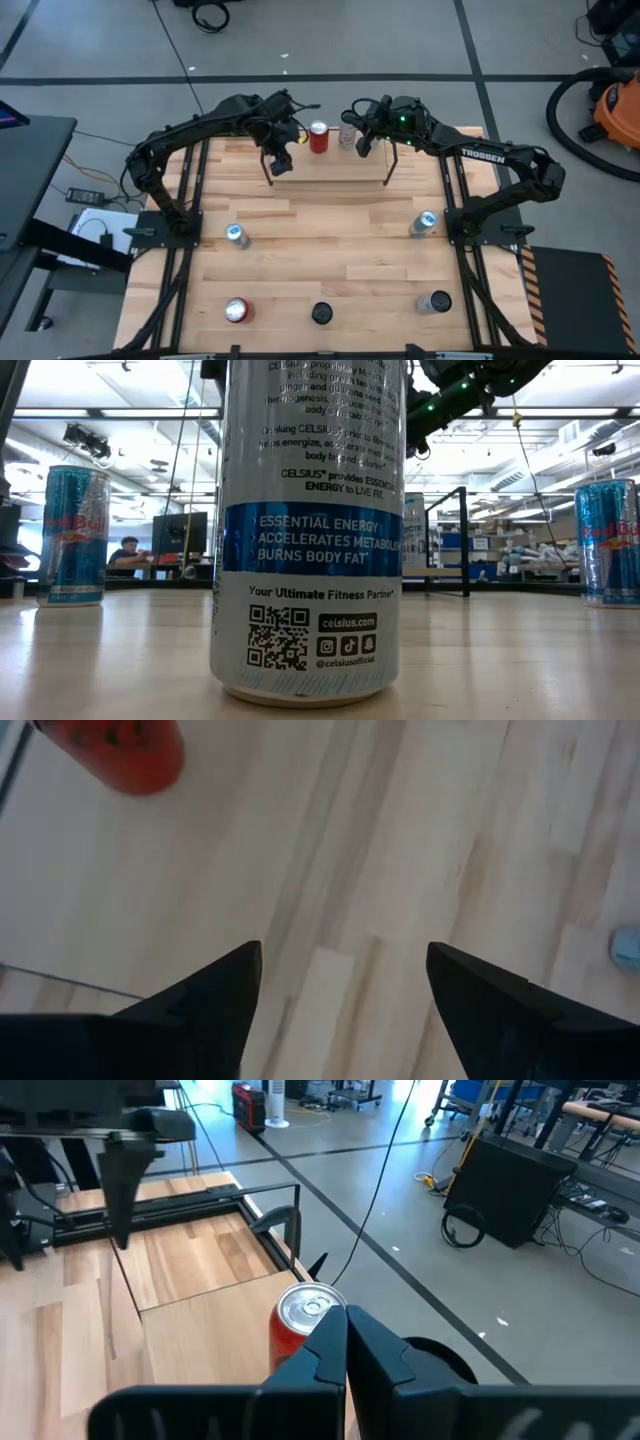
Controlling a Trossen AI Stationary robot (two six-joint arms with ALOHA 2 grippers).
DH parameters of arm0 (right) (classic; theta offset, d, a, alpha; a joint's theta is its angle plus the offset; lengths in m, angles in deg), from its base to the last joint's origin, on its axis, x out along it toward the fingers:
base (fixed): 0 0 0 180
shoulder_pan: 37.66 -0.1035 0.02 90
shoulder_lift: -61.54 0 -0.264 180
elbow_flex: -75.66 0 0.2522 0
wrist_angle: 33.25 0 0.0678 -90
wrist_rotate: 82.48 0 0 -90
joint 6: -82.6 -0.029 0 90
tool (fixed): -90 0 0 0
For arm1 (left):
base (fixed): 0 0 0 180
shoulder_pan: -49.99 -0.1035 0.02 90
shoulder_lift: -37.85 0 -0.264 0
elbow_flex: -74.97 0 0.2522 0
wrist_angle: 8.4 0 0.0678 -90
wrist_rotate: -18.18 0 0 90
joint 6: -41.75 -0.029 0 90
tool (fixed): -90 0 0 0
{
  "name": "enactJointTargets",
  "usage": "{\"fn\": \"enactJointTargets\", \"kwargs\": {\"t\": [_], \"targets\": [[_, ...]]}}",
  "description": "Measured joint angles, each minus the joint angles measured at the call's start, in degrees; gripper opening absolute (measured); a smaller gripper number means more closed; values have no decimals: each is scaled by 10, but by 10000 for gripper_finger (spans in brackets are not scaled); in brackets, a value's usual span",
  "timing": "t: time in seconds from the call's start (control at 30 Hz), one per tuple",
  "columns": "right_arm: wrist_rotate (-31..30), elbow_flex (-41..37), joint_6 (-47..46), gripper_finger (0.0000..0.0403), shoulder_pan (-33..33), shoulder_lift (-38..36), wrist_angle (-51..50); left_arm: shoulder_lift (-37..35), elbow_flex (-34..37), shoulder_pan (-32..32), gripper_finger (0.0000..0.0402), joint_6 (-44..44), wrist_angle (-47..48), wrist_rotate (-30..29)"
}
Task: Place canned beverage on shelf
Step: Put the left blue soda can on the shelf
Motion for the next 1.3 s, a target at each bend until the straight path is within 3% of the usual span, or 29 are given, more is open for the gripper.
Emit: {"fn": "enactJointTargets", "kwargs": {"t": [0.27,0.93,1.3], "targets": [[0,0,1,9,0,0,-9,0,0,54,291,6,102,-30],[2,0,-25,9,0,0,-28,-15,0,198,291,131,217,-34],[42,0,-30,9,-1,0,-29,-104,0,259,291,242,220,-150]]}}
